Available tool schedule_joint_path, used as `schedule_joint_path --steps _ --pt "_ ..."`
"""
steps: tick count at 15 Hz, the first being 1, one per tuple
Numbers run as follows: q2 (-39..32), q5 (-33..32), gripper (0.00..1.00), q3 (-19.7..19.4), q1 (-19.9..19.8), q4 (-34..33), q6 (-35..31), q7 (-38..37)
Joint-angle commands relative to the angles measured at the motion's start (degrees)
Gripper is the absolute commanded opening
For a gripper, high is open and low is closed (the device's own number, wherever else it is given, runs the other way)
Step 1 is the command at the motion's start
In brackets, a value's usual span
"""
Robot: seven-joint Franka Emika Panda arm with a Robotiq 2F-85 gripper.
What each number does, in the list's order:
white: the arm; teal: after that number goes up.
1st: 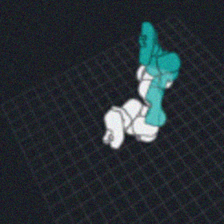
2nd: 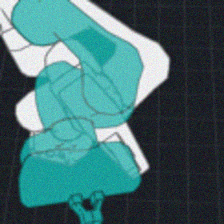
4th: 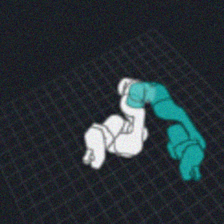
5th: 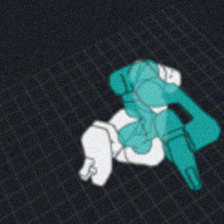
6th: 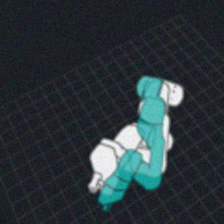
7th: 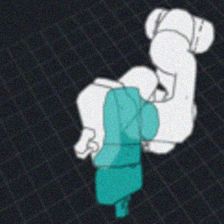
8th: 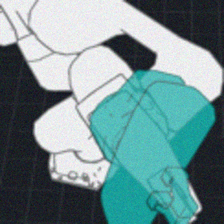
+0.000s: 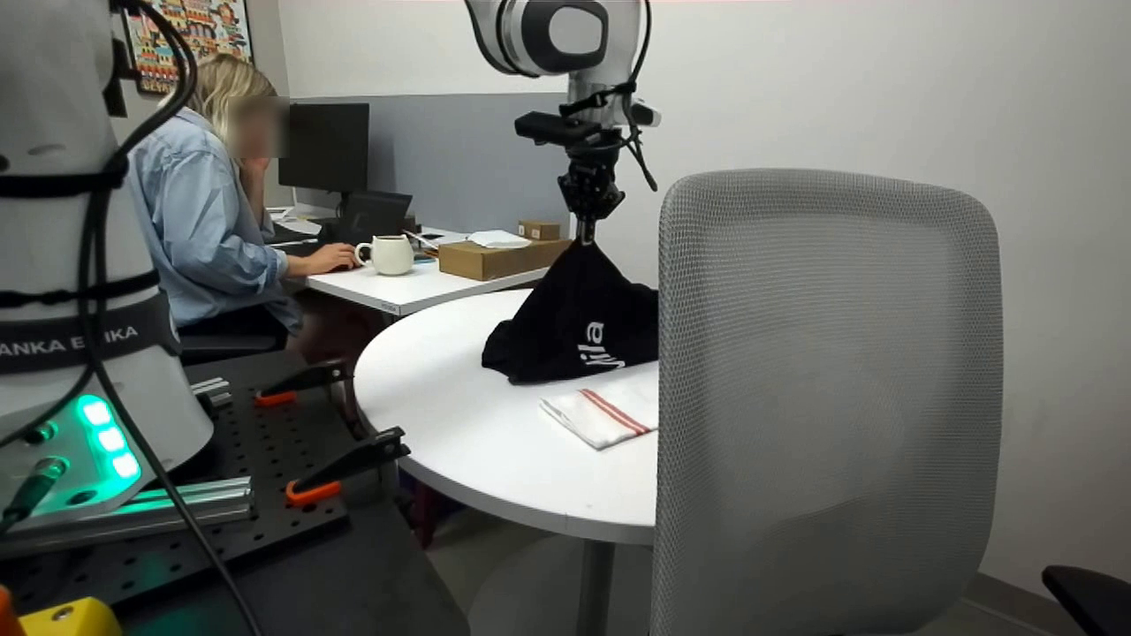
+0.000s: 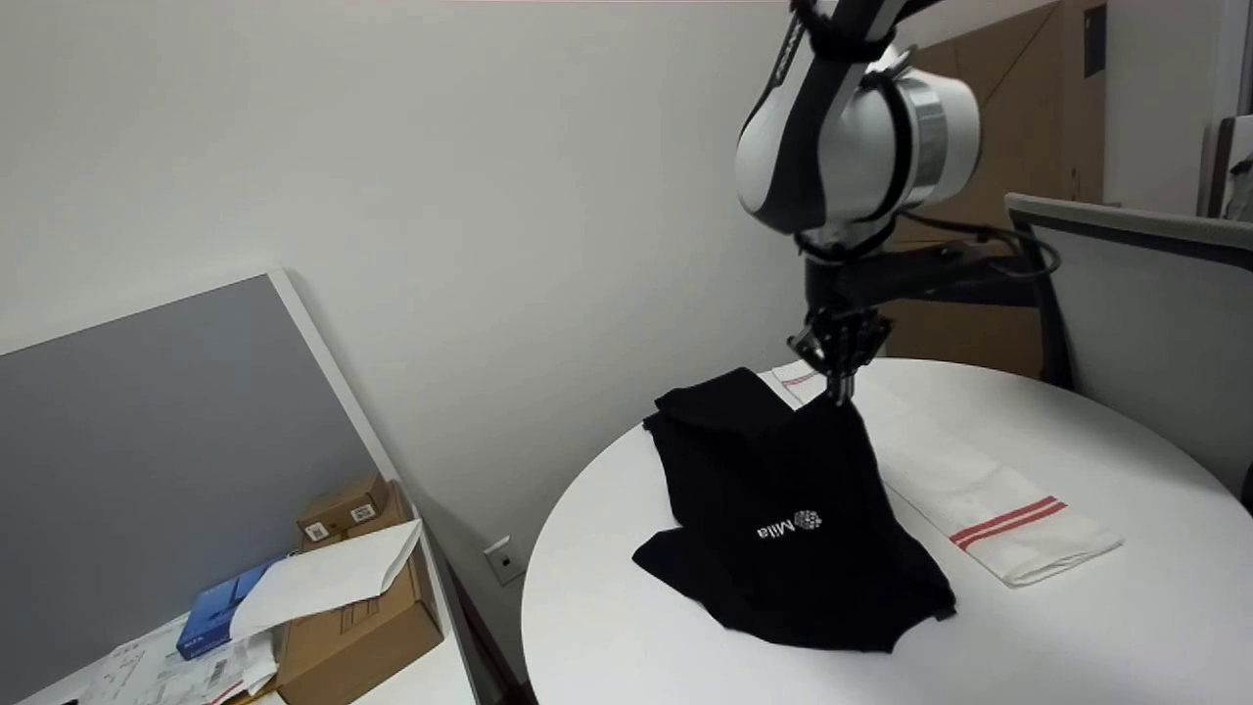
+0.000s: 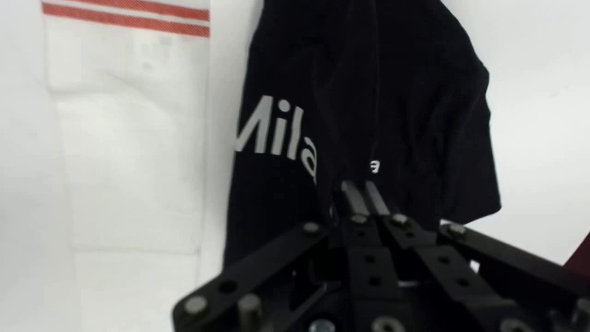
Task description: Unfold the black t-shirt, hang the t-shirt on the backrest of the grey chair, fold the red and white towel three times over
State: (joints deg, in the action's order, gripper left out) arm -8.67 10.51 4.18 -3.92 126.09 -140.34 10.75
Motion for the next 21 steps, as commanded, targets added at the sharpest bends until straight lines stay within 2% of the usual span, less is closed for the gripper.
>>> schedule_joint_path --steps 1,6,7,9,15,18,20,21 --pt "5.1 5.0 0.00 -5.1 -3.9 2.6 2.8 0.2" --pt "5.5 1.7 0.00 -12.8 -8.0 3.9 0.9 -6.8" --pt "5.2 -0.3 0.26 -13.9 -8.3 4.2 0.7 -8.7" --pt "5.3 -1.8 0.32 -15.2 -8.8 4.6 1.0 -11.1" --pt "6.5 -7.1 0.77 -15.5 -7.8 6.0 1.4 -16.3" --pt "8.4 -7.3 0.98 -14.3 -6.6 7.7 4.0 -14.6" --pt "10.4 -7.5 1.00 -13.2 -5.5 10.2 5.0 -13.6" --pt "11.3 -8.5 1.00 -12.5 -4.7 11.4 5.5 -15.5"
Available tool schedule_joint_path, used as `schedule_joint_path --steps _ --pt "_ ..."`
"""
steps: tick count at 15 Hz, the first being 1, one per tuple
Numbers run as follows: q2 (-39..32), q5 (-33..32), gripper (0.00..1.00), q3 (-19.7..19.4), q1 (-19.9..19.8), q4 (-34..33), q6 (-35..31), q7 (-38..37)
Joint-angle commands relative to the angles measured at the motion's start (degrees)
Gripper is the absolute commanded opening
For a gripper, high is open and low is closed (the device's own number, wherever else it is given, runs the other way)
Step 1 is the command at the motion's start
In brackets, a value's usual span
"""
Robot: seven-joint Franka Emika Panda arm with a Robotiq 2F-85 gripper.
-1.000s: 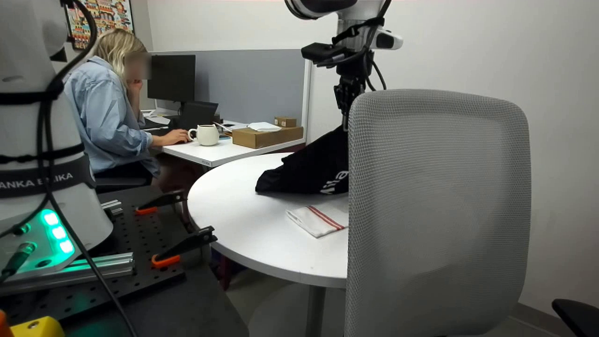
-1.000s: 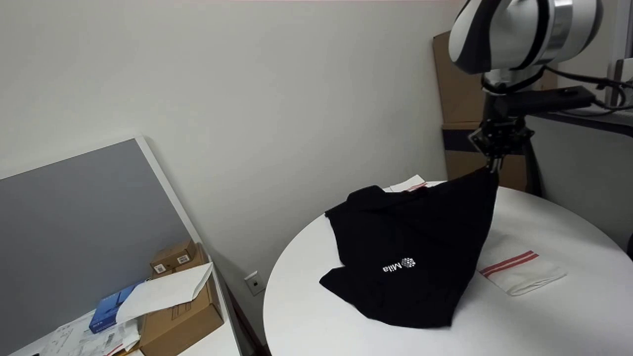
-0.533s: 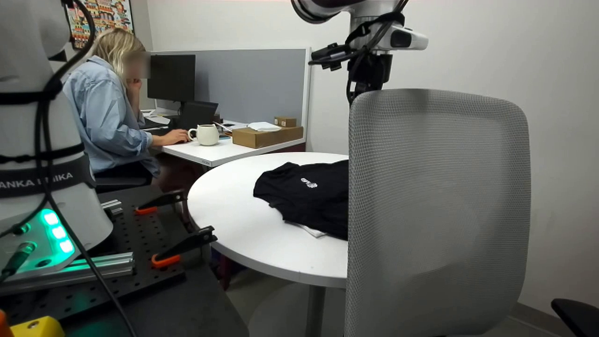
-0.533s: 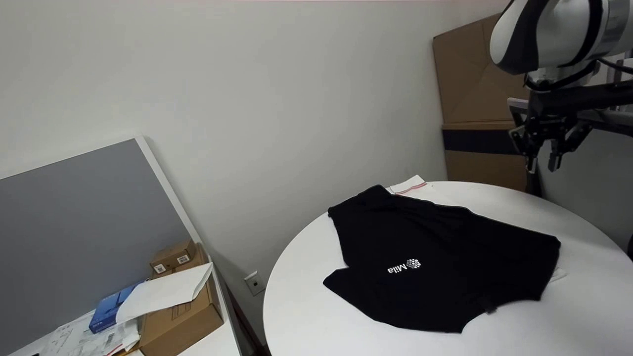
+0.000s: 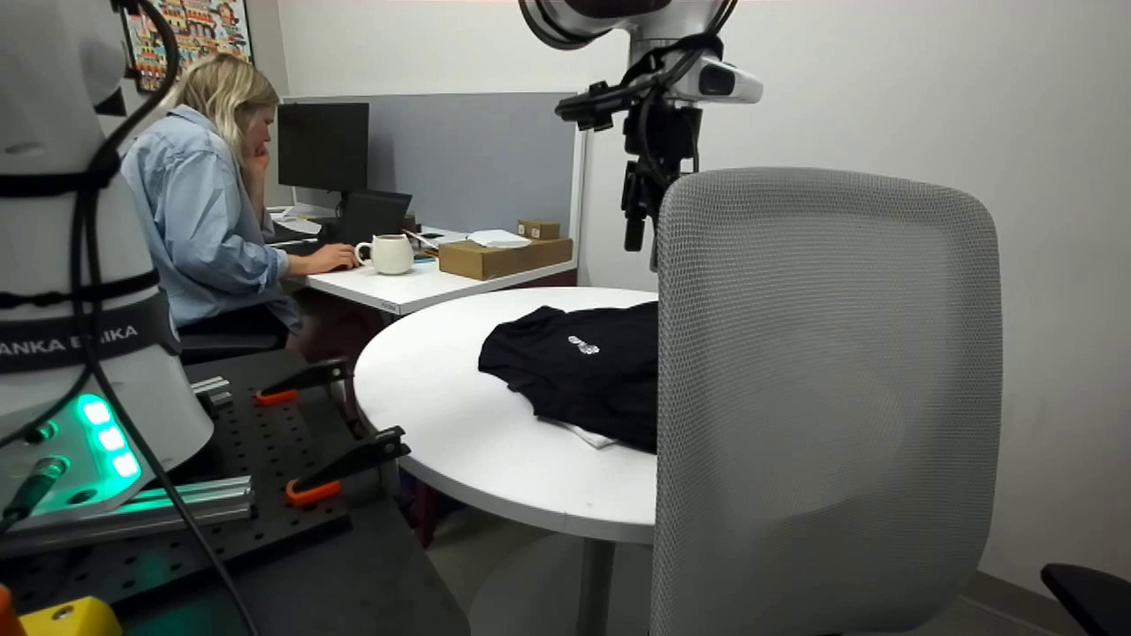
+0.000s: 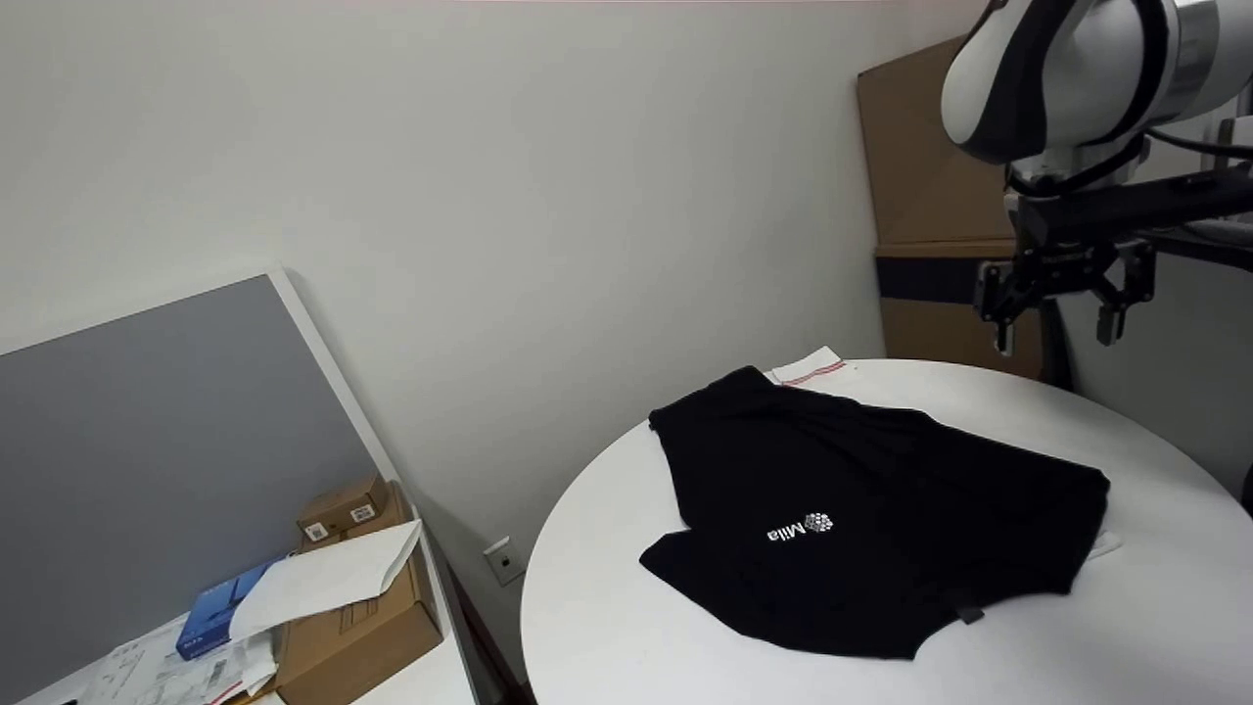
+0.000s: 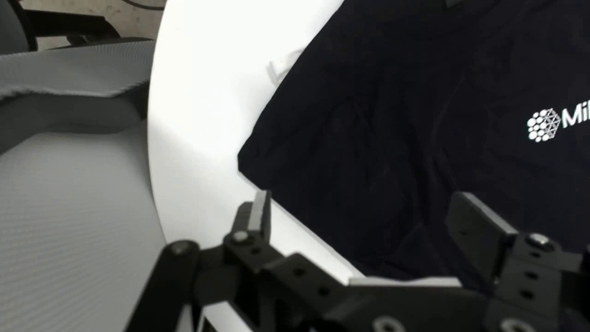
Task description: Unfold the black t-shirt, hang the t-shirt on the backrest of the grey chair, fold the red and white towel three times over
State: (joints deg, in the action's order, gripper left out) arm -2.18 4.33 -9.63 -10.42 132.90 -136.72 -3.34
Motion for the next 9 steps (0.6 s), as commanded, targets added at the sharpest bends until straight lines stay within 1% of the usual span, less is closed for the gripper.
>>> schedule_joint_path --steps 1,4,7,9 --pt "5.9 -2.6 1.00 1.9 2.5 6.5 1.0 -3.1" --pt "8.1 0.5 1.00 3.7 4.0 11.2 -1.9 -6.5" --pt "8.8 -0.3 1.00 5.3 4.8 16.3 -9.7 -14.2" --pt "8.0 1.0 1.00 6.4 5.4 18.8 -14.3 -19.4"
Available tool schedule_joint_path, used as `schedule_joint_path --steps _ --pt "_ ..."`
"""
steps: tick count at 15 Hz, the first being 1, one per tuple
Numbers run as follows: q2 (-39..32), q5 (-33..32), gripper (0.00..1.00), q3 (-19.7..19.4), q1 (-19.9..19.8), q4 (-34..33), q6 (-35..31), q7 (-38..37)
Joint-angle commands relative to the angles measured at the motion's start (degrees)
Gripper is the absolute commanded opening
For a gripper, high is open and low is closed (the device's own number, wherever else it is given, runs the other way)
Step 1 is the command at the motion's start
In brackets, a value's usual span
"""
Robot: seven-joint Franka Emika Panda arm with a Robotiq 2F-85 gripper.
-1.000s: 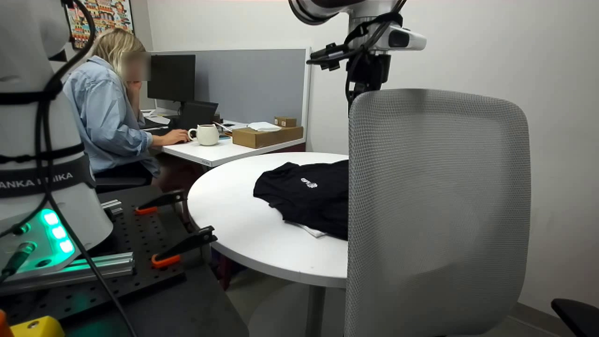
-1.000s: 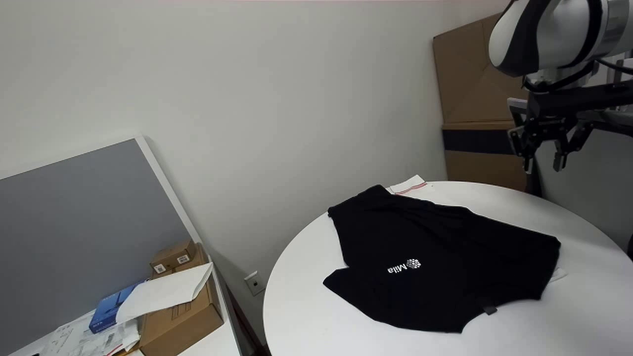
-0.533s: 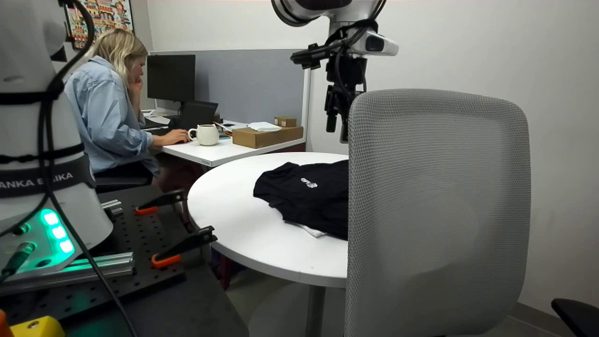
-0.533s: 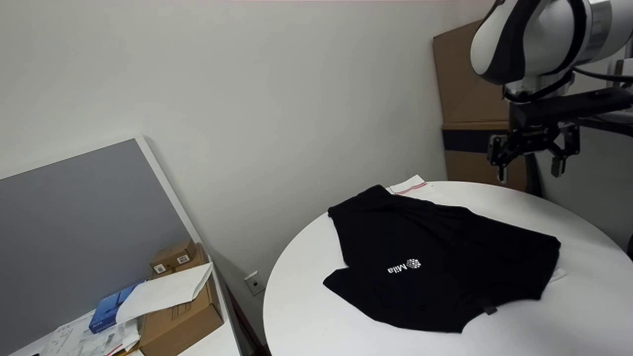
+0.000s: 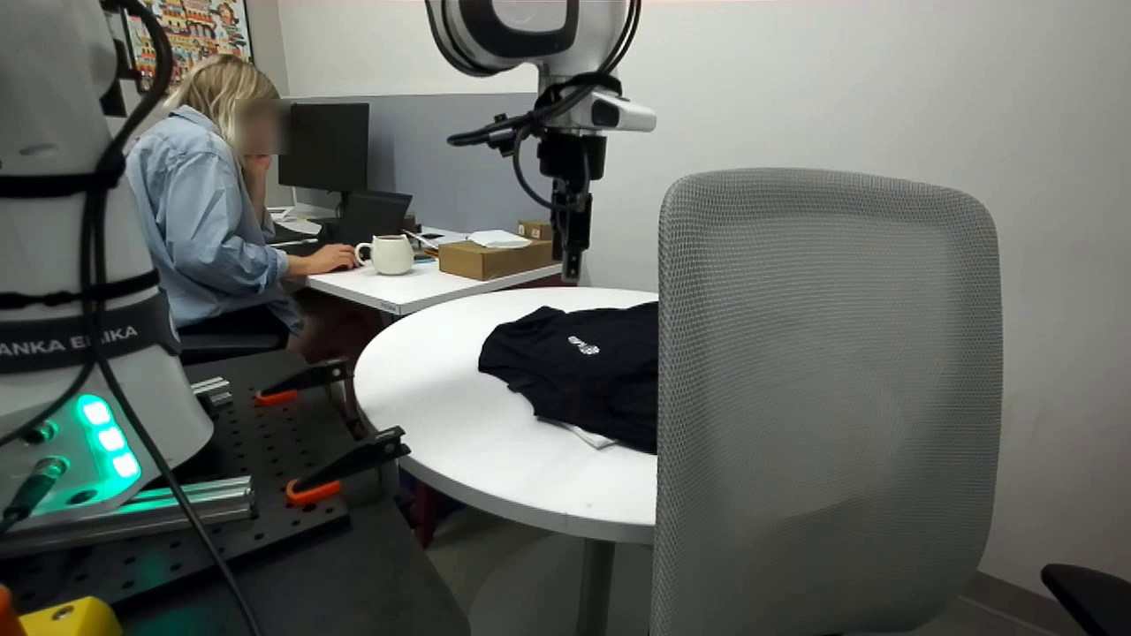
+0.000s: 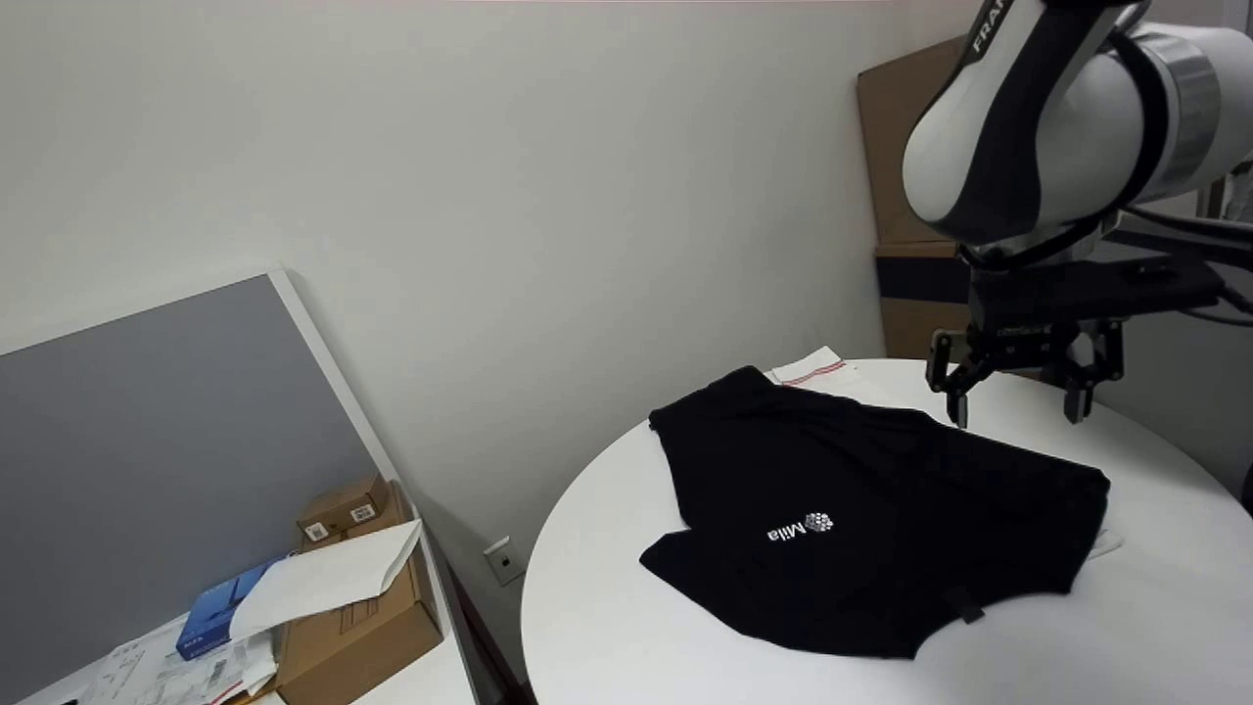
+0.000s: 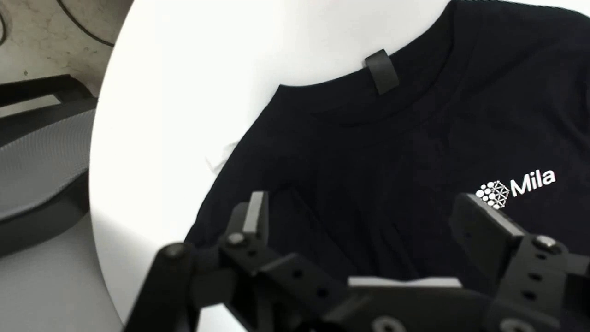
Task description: Unfold the black t-shirt, hang the t-shirt on the backrest of the grey chair, fold the red and white towel three times over
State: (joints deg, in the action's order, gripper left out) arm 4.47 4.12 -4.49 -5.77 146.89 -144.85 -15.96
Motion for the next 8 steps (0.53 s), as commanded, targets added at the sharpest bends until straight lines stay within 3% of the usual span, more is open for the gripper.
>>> schedule_joint_path --steps 1,3,8 --pt "0.6 3.2 1.00 1.8 1.3 5.8 -8.3 -8.6" --pt "-1.0 9.2 1.00 2.9 2.9 7.3 -12.0 -9.4" --pt "-6.7 32.4 1.00 5.4 7.4 5.3 -15.9 -3.1"
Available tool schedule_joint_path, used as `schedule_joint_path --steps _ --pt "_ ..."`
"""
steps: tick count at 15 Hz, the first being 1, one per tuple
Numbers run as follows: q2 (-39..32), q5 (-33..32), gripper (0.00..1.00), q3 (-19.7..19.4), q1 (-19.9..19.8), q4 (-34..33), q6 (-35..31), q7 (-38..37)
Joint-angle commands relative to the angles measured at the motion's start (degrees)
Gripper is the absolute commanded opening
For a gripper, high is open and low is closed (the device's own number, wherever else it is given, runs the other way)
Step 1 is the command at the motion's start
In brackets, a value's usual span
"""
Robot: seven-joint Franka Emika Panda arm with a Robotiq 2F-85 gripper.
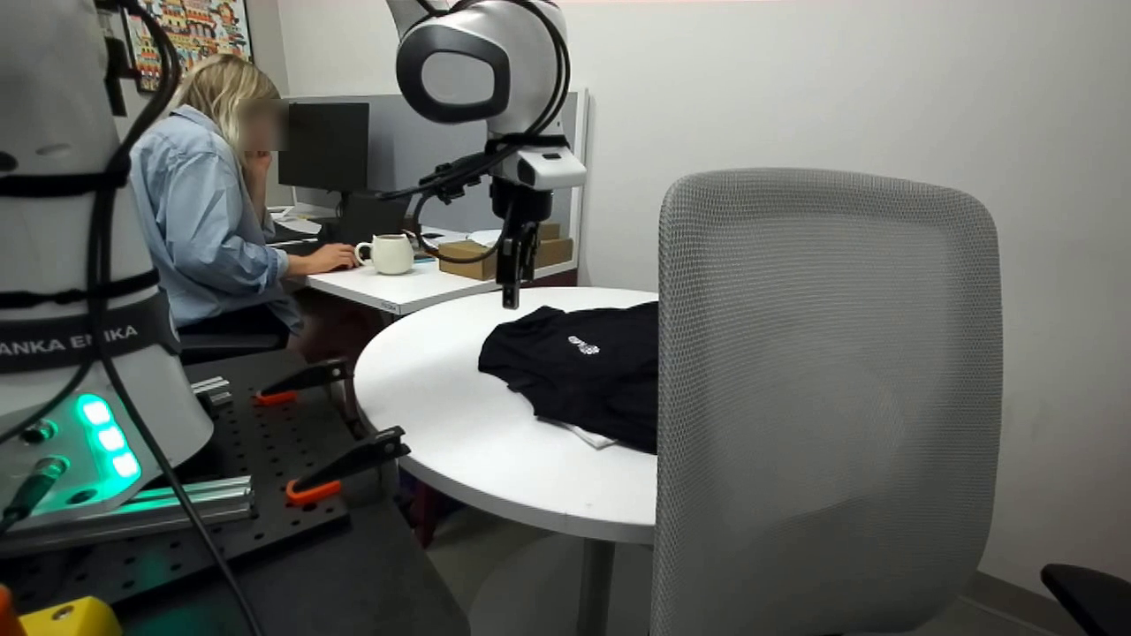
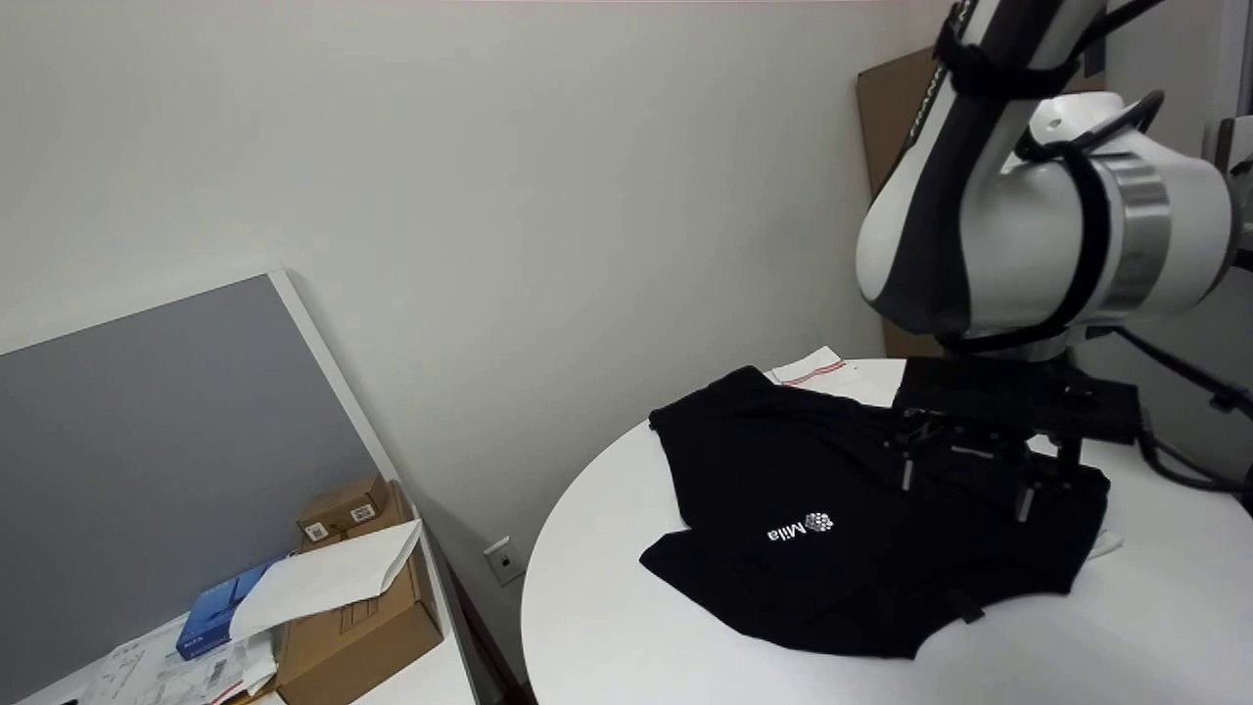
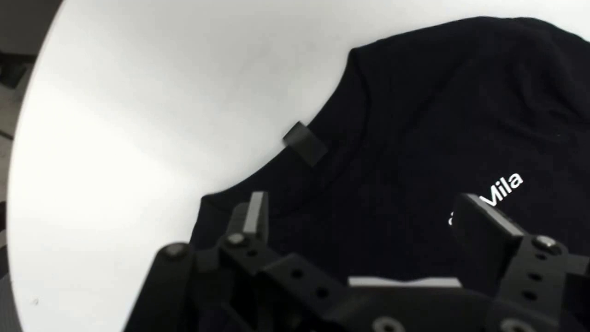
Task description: Unfold the black t-shirt, hang the t-shirt on the backrest of the grey chair, fold the red and white towel three times over
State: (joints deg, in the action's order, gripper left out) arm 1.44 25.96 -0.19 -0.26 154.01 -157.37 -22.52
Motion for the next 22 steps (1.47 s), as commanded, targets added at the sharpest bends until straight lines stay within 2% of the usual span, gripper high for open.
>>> schedule_joint_path --steps 1,3,5,11,16,17,18,22 --pt "-5.2 14.4 1.00 1.6 2.1 -2.5 -4.0 4.8" --pt "-9.0 18.6 1.00 2.2 2.0 -4.1 -5.4 6.0" --pt "-13.3 19.1 1.00 2.3 1.8 -5.5 -7.4 5.5" --pt "-26.2 8.4 1.00 -1.9 5.0 -9.2 -16.7 -1.6" --pt "-31.9 1.5 1.00 -6.2 8.8 -12.7 -17.3 -7.4" --pt "-32.5 0.7 0.76 -6.9 9.7 -13.3 -17.0 -8.3" --pt "-32.9 0.1 0.74 -7.5 10.3 -13.7 -16.8 -8.9" --pt "-33.1 -1.9 0.43 -9.0 12.5 -14.9 -16.1 -10.2"
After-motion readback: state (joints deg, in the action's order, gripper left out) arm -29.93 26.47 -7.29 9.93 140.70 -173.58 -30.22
